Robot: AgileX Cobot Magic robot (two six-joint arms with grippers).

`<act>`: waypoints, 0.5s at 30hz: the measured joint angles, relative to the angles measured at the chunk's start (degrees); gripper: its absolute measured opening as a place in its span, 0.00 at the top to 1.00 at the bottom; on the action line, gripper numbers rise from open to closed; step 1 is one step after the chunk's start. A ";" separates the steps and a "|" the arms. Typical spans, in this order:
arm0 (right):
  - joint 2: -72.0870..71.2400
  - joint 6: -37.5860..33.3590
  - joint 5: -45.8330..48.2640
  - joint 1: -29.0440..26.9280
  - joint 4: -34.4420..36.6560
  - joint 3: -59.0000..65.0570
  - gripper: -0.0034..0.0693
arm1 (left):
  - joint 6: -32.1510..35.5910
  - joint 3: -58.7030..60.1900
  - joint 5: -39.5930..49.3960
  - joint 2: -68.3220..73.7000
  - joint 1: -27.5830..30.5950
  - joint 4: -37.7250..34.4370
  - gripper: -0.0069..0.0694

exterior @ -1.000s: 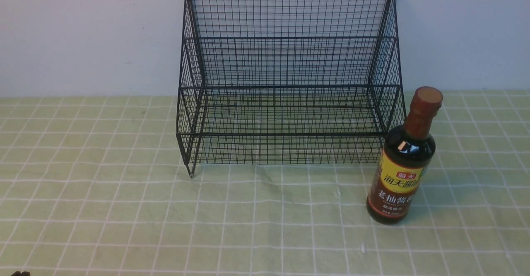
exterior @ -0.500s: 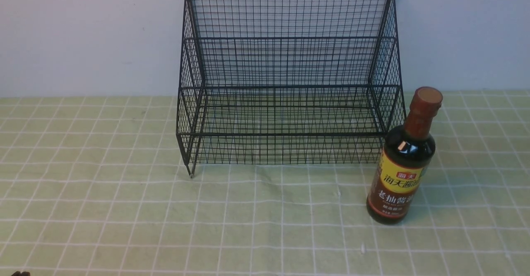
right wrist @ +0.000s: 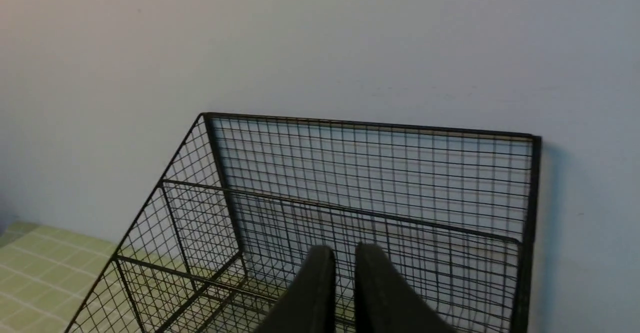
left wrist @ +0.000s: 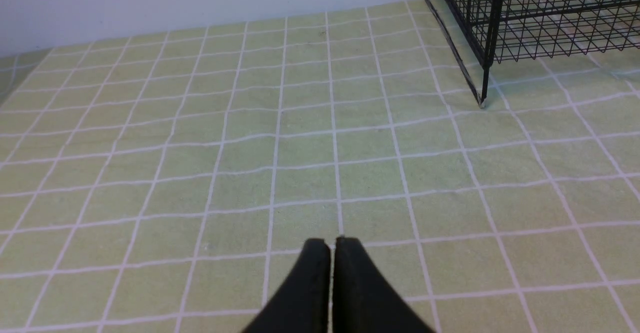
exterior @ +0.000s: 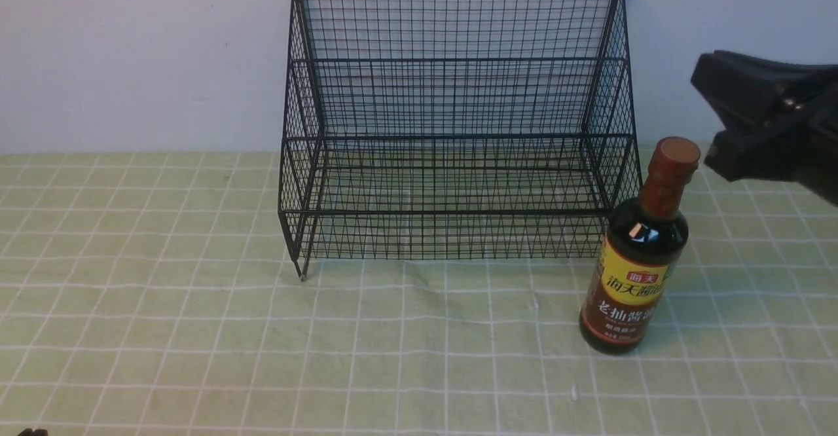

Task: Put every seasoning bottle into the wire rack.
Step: Use the right arm to grab the condiment bottle closest to it

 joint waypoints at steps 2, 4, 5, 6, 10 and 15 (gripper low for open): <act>1.60 0.30 -0.92 0.00 -0.88 -0.29 0.77 | 0.00 0.00 0.00 0.00 0.00 0.00 0.92; 3.41 0.30 -1.10 0.00 -1.58 -0.28 0.67 | 0.00 0.00 0.00 0.00 0.00 0.00 0.92; 4.28 0.30 -1.10 0.00 -1.66 -0.28 0.60 | 0.00 0.00 0.00 0.00 0.00 0.00 0.92; 5.06 0.30 -1.10 0.00 -1.71 -0.28 0.55 | 0.00 0.00 0.00 0.00 0.00 0.00 0.92; 7.56 -0.22 -0.14 0.00 -1.85 -0.28 0.31 | 0.00 0.00 0.00 0.00 0.00 0.00 0.92; 10.15 -1.25 2.87 0.00 -1.85 -0.28 0.12 | 0.00 0.00 0.00 0.00 0.00 0.00 0.92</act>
